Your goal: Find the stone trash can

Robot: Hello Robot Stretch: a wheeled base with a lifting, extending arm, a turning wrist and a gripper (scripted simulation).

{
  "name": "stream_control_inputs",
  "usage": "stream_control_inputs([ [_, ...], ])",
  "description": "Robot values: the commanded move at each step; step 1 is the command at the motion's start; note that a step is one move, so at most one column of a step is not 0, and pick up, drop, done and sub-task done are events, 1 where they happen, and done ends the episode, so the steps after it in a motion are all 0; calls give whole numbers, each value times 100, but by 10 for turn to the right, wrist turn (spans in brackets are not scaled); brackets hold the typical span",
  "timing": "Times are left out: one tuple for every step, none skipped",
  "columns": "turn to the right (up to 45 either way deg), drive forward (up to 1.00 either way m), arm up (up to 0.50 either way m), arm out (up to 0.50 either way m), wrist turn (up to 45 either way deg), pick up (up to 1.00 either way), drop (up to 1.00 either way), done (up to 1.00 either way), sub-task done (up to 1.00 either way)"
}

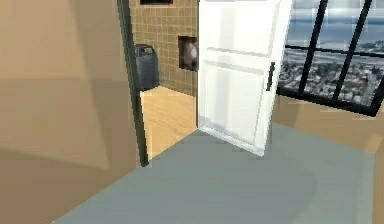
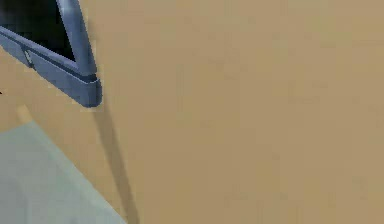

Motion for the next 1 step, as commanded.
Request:
stream_control_inputs([
  [-30, 0, 0, 0, 0, 0, 0, 0, 0],
])
